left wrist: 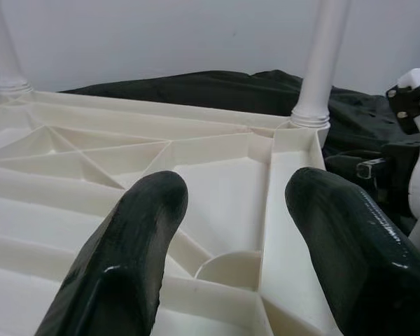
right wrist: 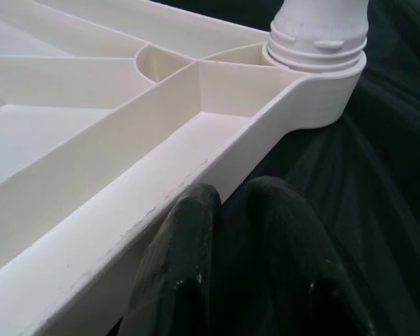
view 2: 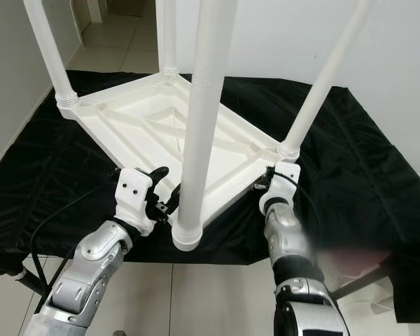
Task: Building children table
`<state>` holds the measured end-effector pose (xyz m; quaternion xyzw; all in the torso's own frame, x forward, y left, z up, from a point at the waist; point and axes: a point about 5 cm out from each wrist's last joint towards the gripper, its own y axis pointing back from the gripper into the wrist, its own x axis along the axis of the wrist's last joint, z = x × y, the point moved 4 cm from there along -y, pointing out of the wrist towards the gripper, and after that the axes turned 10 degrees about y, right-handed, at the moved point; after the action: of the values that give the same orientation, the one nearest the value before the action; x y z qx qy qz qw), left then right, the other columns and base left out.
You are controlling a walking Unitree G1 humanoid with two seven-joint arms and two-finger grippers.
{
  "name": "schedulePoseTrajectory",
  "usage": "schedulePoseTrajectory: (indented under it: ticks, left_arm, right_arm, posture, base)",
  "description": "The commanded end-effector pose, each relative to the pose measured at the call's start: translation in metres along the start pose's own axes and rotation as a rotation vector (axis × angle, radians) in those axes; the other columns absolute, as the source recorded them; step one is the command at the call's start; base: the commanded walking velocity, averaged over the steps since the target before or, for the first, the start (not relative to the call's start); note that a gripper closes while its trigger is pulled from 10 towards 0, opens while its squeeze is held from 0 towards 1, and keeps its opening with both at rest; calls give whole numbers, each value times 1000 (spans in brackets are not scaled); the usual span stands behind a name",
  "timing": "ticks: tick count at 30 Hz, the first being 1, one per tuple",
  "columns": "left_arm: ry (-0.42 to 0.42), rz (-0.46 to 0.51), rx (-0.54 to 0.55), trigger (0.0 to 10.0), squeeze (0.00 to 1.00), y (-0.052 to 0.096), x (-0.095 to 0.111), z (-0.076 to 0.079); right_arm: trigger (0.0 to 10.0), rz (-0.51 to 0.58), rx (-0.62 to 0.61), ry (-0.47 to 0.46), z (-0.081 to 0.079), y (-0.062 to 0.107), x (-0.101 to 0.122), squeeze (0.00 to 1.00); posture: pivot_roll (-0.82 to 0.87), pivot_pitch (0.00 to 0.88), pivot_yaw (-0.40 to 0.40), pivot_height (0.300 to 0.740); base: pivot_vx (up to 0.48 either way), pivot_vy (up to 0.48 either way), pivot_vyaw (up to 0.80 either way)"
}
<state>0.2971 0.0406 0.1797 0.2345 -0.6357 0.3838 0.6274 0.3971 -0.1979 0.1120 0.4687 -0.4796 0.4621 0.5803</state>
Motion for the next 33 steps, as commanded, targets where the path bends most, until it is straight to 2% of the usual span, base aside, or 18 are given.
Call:
schedulePoseTrajectory:
  ticks: [1,6,11,19,21,27,33]
  left_arm:
    - [12,16,-143,10000,0,-4,7,24]
    - [34,7,-190,10000,0,-4,8,33]
    - [54,-3,-244,10000,0,-3,10,43]
    - [56,-13,-265,10000,0,-2,10,46]
    - [50,-16,-265,10000,0,-2,11,46]
    - [50,-19,-258,10000,0,-2,12,45]
    - [37,-25,-228,10000,0,-2,10,41]
  right_arm:
    - [10000,-53,34,-8,-11,1,-12,0]
    - [10000,-75,83,-24,-17,0,-18,0]
    - [10000,-74,189,15,-23,-5,-17,0]
    - [10000,-51,272,43,-33,-8,-11,0]
    - [10000,-35,298,85,-37,-9,-7,0]
    - [10000,-19,287,103,-36,-12,-3,0]
    - [10000,61,251,107,-30,-9,2,0]
  posture:
    - [50,63,-61,740]
    - [45,64,-53,740]
    - [45,65,-46,740]
    - [55,65,-45,740]
    - [59,64,-46,740]
    - [64,63,-47,740]
    - [61,69,-48,740]
  base:
    - [0,0,0]
    - [0,0,0]
    - [0,0,0]
    - [0,0,0]
    - [0,0,0]
    - [0,0,0]
    - [0,0,0]
